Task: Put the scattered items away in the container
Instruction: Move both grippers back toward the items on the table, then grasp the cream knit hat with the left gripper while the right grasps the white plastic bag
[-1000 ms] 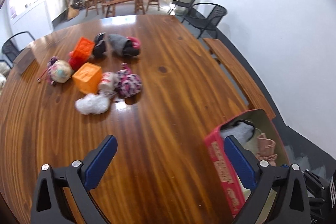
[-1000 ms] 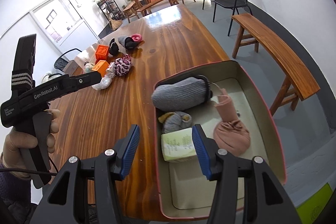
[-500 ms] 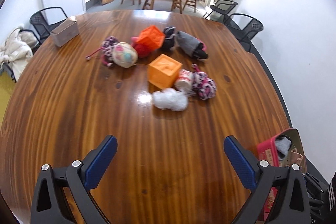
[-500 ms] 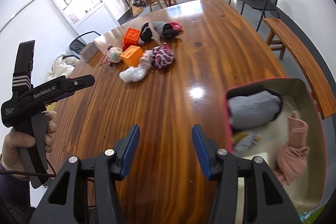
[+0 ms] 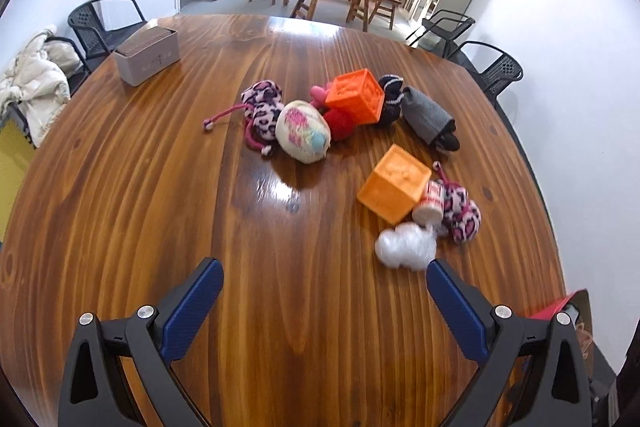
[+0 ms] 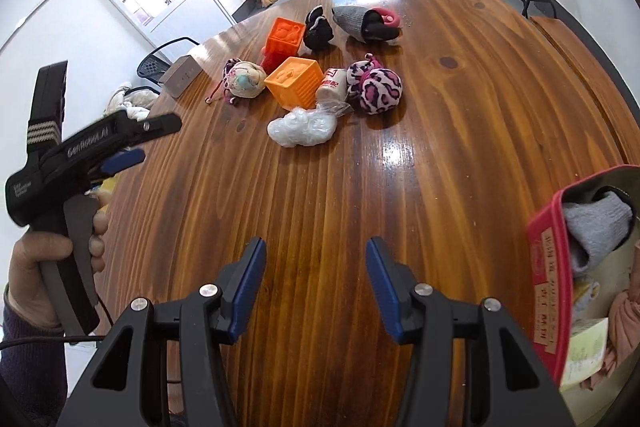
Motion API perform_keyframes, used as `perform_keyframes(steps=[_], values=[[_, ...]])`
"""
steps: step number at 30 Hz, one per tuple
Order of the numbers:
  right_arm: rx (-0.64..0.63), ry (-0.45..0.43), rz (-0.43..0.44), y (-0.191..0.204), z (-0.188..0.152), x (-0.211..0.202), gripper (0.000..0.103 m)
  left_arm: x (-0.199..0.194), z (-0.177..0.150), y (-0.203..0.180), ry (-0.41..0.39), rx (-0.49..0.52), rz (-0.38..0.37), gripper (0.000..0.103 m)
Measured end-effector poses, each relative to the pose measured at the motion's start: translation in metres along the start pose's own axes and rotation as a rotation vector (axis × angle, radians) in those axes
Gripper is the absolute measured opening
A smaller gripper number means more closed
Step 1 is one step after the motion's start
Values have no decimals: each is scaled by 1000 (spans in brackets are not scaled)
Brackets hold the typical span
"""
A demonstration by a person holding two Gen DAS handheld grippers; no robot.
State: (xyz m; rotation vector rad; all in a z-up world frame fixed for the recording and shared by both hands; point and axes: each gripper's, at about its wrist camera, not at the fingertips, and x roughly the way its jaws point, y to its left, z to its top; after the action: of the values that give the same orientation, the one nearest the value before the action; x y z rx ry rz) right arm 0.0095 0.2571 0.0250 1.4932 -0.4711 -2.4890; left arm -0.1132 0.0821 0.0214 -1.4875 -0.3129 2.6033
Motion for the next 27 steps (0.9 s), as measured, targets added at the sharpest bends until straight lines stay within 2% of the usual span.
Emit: perform_keyframes(steps=[9, 14, 21, 25, 27], values=[[98, 20, -88, -4, -2, 15, 56, 65, 62, 7, 12, 16, -49, 103], [146, 27, -136, -9, -6, 19, 56, 104, 80, 15, 48, -14, -39, 103], [171, 45, -165, -11, -5, 28, 56, 138, 97, 17, 69, -27, -48, 102], [169, 46, -169, -9, -1, 32, 56, 154, 104, 16, 85, -19, -34, 90], [159, 42, -173, -6, 3, 34, 56, 162, 108, 16, 86, -13, -13, 81]])
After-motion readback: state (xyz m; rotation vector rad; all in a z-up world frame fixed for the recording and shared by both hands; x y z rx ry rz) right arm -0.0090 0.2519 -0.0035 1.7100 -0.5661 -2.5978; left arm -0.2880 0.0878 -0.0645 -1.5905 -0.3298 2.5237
